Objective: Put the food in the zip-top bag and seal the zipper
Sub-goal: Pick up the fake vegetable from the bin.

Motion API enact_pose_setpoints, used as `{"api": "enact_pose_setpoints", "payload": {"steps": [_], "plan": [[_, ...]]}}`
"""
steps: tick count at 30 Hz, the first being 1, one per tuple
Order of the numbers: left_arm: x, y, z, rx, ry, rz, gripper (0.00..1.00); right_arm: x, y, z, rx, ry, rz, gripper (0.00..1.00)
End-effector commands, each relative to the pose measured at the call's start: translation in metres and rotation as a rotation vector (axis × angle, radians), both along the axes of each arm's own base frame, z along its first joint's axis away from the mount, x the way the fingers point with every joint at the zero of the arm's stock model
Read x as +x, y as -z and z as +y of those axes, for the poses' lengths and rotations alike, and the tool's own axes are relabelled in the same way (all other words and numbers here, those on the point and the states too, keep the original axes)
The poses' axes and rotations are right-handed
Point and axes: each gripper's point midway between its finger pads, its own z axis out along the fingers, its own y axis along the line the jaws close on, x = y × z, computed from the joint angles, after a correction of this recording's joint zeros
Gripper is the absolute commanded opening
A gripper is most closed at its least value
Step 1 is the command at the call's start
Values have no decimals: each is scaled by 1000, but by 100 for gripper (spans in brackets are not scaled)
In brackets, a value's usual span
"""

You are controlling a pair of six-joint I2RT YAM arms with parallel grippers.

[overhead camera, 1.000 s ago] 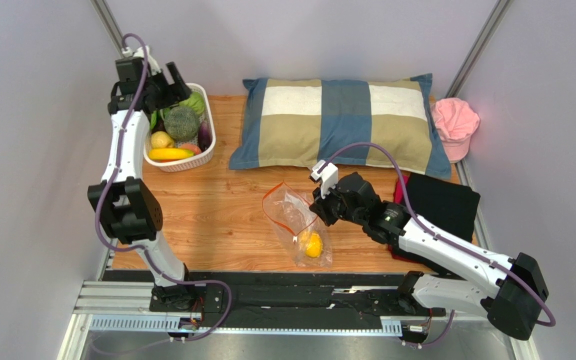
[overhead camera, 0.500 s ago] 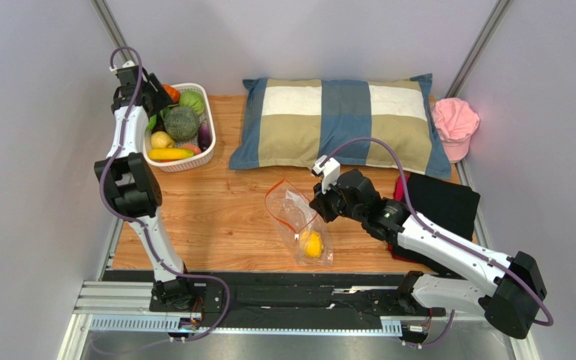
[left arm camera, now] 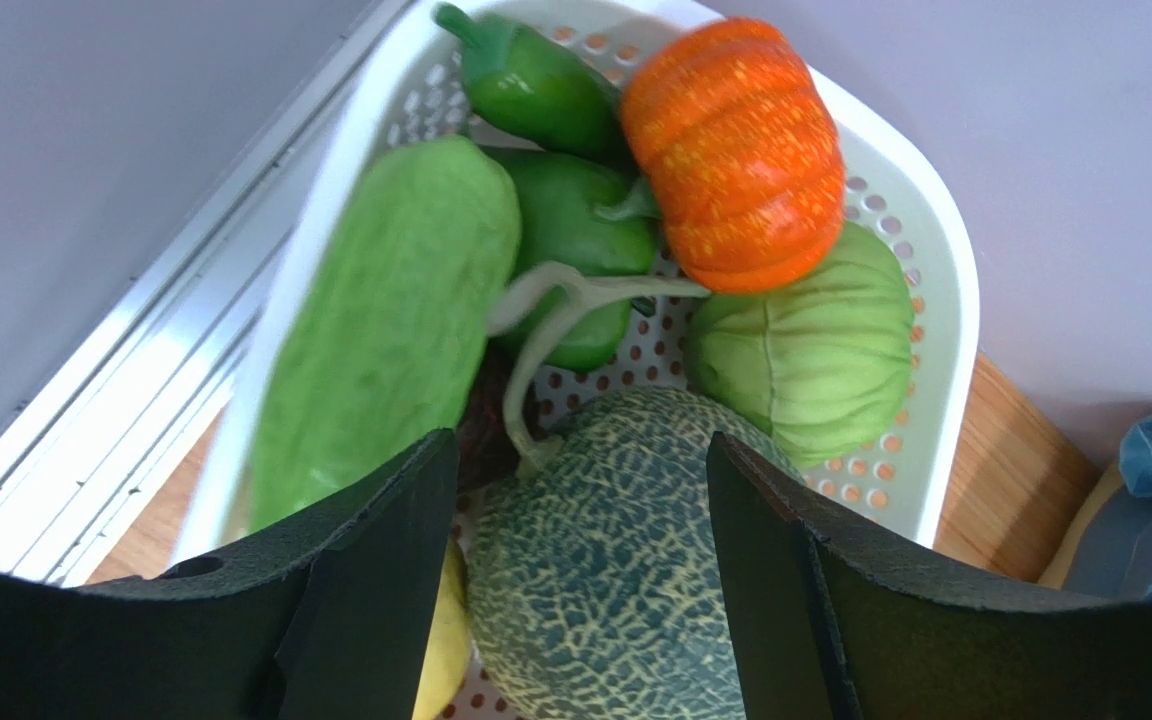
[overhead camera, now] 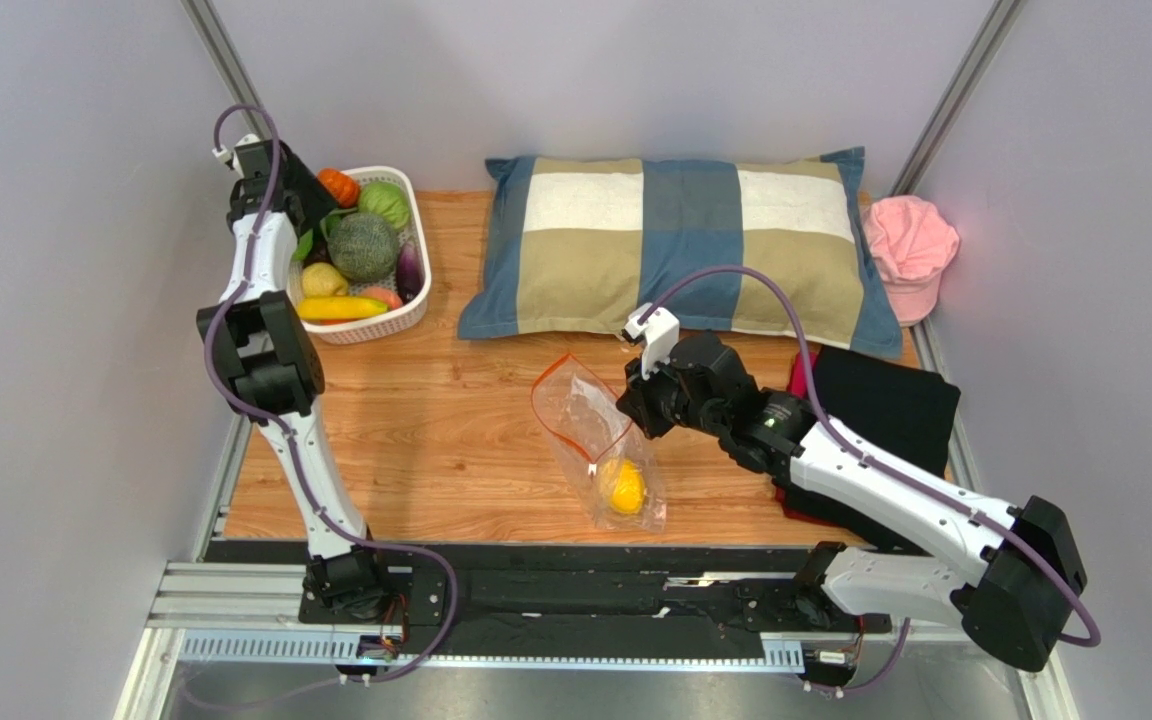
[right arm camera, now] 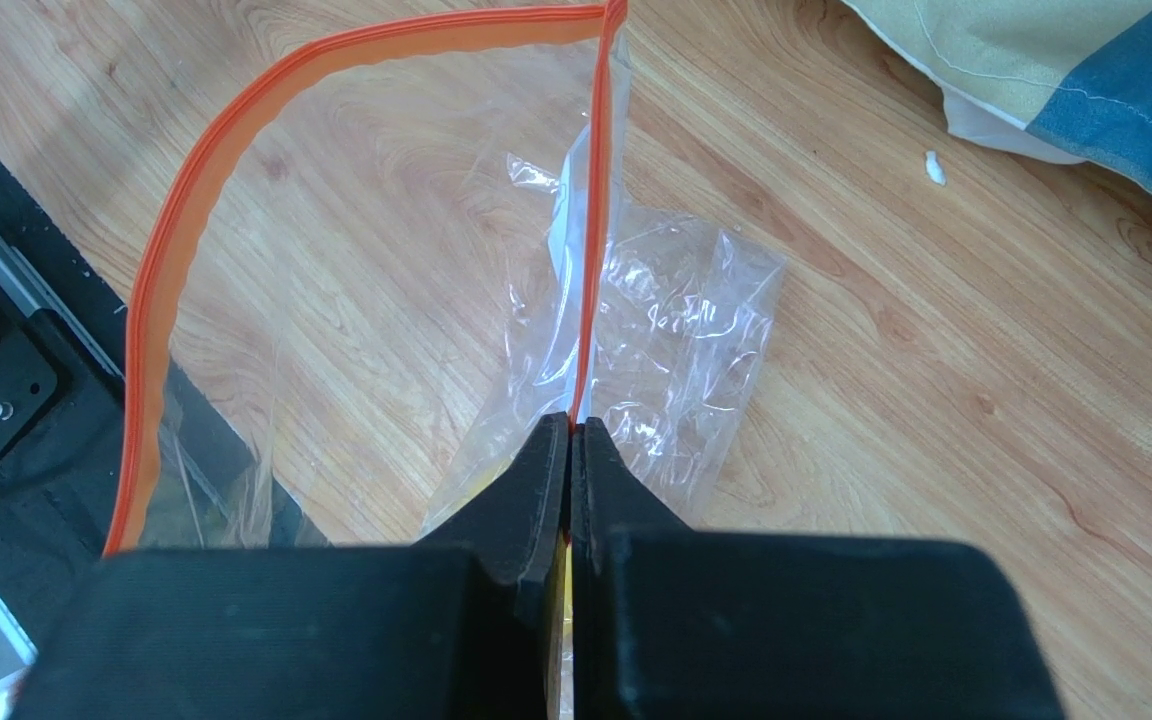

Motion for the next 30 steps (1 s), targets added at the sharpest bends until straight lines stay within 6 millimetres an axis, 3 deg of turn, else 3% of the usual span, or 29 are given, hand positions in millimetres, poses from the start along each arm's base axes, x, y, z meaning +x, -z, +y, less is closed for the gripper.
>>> {"api": "enact_pose_setpoints", "payload": {"steps": [1, 7, 13, 30], "plan": [[-1, -40, 23, 55, -2, -100, 71, 8, -21, 7, 55, 11, -25, 0], [-9, -48, 25, 186, 87, -69, 74, 8, -17, 9, 54, 8, -7, 0], [-15, -23, 42, 263, 64, 49, 72, 10, -19, 10, 61, 17, -2, 0], [-11, 26, 61, 349, 86, 191, 68, 14, -16, 8, 57, 32, 12, 0]]}}
